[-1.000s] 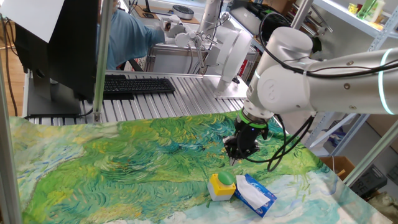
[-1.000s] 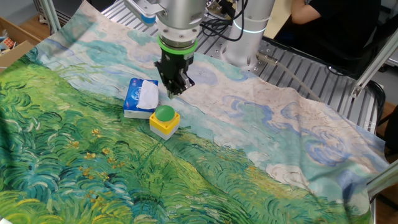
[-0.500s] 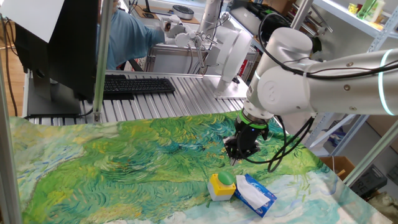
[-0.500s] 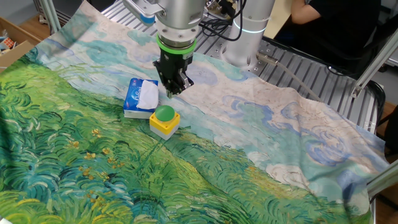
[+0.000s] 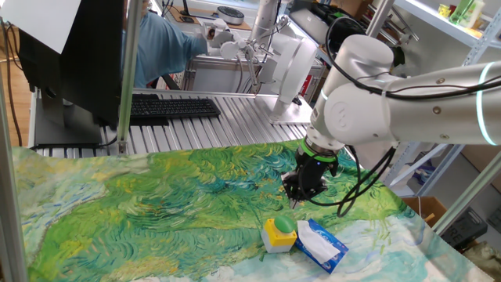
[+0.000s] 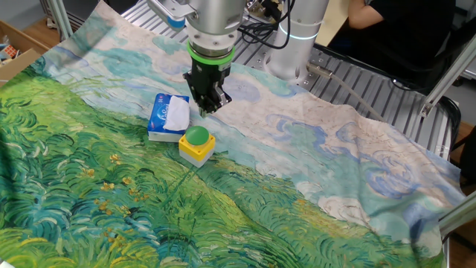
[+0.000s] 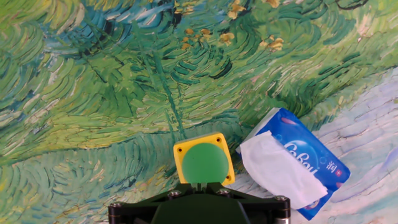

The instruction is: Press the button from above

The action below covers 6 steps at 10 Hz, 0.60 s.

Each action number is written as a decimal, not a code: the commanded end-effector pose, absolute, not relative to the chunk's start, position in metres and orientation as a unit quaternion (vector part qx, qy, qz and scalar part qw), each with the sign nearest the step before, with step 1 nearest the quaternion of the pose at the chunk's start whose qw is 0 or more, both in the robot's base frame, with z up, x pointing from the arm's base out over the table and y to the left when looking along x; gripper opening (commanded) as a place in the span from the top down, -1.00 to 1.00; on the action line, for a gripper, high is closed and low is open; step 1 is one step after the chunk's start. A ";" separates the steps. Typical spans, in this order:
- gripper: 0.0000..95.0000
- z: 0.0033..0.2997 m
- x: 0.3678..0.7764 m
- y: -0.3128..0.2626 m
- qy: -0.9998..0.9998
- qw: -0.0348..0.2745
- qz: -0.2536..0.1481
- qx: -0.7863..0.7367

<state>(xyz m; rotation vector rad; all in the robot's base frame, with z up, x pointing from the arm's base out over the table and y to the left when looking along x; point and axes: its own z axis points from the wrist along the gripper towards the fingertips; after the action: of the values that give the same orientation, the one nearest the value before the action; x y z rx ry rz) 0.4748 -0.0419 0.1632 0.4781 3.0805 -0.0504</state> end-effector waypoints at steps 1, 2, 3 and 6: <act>1.00 0.163 0.475 -0.042 0.988 0.011 -0.015 0.154; 1.00 0.162 0.475 -0.041 0.988 0.011 -0.015 0.153; 1.00 0.159 0.476 -0.041 0.988 0.012 -0.015 0.151; 1.00 0.145 0.480 -0.042 0.988 0.014 -0.014 0.151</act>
<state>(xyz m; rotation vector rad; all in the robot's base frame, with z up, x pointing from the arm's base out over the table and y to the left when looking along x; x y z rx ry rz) 0.4812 -0.0422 0.1417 0.4698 3.0779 -0.0436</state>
